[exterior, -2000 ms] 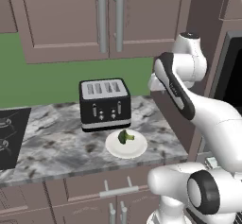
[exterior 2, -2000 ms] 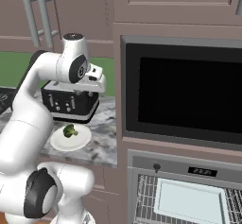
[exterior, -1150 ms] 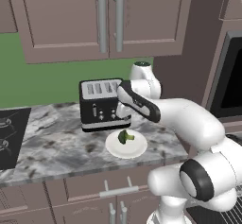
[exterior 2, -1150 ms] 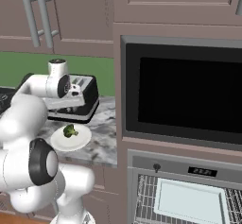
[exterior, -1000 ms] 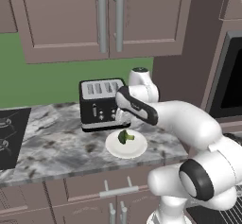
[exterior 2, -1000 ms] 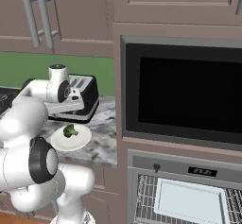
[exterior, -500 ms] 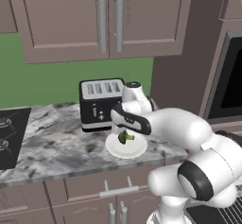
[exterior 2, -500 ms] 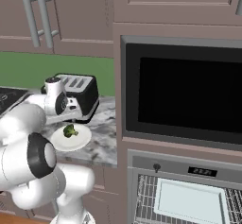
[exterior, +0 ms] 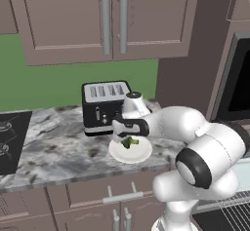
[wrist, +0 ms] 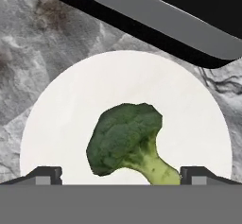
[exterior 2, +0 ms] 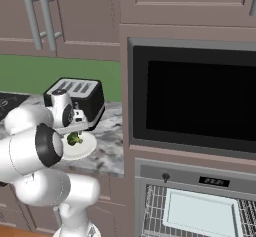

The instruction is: Place the broccoli on the top rack of the oven.

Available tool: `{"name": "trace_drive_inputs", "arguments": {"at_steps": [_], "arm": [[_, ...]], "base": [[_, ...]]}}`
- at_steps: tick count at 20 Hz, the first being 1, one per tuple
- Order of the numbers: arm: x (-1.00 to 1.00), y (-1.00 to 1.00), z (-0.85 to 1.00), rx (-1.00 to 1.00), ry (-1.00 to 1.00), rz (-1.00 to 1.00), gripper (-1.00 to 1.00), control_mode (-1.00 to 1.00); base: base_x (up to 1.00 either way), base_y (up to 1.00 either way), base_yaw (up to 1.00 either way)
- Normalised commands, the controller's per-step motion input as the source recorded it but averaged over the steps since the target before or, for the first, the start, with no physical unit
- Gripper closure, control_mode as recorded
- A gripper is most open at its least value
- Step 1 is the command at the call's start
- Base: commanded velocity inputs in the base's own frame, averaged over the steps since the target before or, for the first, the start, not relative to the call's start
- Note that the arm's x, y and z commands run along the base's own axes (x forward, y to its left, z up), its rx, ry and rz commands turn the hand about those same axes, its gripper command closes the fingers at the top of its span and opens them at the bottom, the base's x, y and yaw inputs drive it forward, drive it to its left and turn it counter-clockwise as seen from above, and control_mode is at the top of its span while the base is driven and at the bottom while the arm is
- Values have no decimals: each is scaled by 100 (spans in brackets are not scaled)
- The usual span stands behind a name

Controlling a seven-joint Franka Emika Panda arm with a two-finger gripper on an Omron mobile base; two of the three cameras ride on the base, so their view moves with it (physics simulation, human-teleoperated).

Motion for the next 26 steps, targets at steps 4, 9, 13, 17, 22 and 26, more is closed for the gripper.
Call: {"name": "trace_drive_inputs", "arguments": {"at_steps": [4,9,13,17,22,26], "arm": [[13,1,-25,0,0,-9,-100,-100],[11,0,-24,0,0,-8,-100,-100],[26,0,-22,0,0,-3,-100,-100],[27,0,-18,0,0,-1,-100,-100],[7,0,-22,0,0,-1,100,-100],[-7,0,-16,0,0,-7,100,-100]], "base": [[0,0,0],[0,0,0],[0,0,0],[0,0,0],[0,0,0],[0,0,0]]}}
